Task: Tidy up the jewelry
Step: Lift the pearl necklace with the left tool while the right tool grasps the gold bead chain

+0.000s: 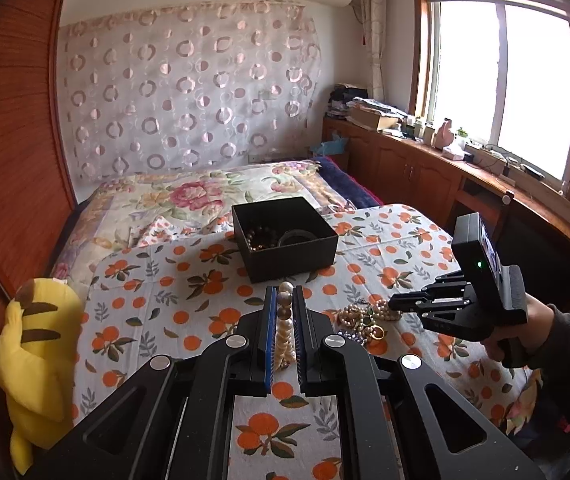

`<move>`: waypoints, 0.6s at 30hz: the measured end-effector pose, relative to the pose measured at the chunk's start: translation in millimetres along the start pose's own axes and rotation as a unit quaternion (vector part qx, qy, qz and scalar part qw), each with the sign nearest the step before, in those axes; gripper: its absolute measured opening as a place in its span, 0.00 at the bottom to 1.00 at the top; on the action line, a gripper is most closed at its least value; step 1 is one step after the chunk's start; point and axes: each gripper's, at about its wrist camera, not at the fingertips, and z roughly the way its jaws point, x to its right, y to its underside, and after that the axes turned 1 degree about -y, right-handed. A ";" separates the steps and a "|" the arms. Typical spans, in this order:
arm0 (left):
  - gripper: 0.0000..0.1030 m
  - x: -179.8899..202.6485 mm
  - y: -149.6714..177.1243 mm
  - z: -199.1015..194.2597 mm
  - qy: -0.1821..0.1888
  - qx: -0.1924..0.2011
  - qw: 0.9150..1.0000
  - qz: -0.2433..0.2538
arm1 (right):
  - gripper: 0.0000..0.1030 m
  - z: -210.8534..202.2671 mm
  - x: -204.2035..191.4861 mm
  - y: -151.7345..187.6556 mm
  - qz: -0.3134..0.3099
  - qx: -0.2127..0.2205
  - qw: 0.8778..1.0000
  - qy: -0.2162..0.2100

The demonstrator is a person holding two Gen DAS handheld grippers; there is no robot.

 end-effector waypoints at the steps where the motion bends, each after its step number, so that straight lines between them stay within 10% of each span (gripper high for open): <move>1: 0.07 0.0 -0.5 0.4 0.000 0.001 1.000 0.000 | 0.05 -3.1 -0.4 -1.1 0.000 0.005 1.000 -0.001; 18: 0.07 -9.9 -35.0 7.3 -0.006 0.027 1.000 0.005 | 0.05 -95.3 -21.1 -63.5 -0.035 0.129 0.991 0.005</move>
